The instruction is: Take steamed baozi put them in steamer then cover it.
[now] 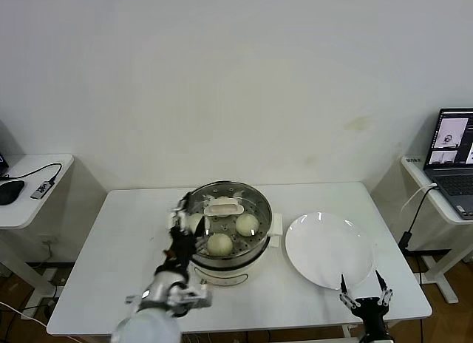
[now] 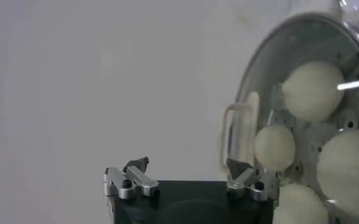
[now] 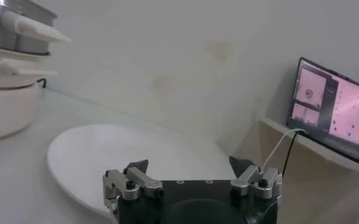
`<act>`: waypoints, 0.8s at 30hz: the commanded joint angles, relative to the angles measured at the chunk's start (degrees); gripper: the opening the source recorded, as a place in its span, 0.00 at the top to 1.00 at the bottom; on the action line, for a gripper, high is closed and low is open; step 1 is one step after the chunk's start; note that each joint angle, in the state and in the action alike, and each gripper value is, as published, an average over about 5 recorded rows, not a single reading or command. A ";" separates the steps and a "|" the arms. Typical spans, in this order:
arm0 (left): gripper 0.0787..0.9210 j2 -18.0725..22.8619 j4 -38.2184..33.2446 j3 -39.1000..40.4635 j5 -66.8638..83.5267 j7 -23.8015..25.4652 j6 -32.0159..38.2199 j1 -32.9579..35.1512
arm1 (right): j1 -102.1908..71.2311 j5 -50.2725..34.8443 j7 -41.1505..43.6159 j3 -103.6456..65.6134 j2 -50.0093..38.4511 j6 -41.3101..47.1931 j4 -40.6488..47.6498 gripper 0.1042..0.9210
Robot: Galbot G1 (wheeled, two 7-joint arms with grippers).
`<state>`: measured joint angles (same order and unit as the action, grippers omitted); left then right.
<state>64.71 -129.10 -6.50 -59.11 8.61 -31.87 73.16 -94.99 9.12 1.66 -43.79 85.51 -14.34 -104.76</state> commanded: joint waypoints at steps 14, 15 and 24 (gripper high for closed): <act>0.12 10.34 9.77 -27.12 80.89 -15.53 43.93 38.19 | -11.46 -9.24 12.07 6.05 -7.53 8.51 -11.74 0.12; 0.12 10.52 10.66 -26.67 80.34 -15.26 44.42 38.17 | -11.61 -10.20 11.90 6.22 -7.53 8.96 -12.24 0.12; 0.12 11.84 13.23 -25.80 76.45 -13.72 45.88 38.43 | -12.90 -13.15 12.01 11.06 -7.39 12.02 -14.64 0.12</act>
<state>73.83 -120.15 -31.31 9.41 -4.52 6.68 106.61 -104.61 0.59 10.77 -37.52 79.41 -7.77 -114.61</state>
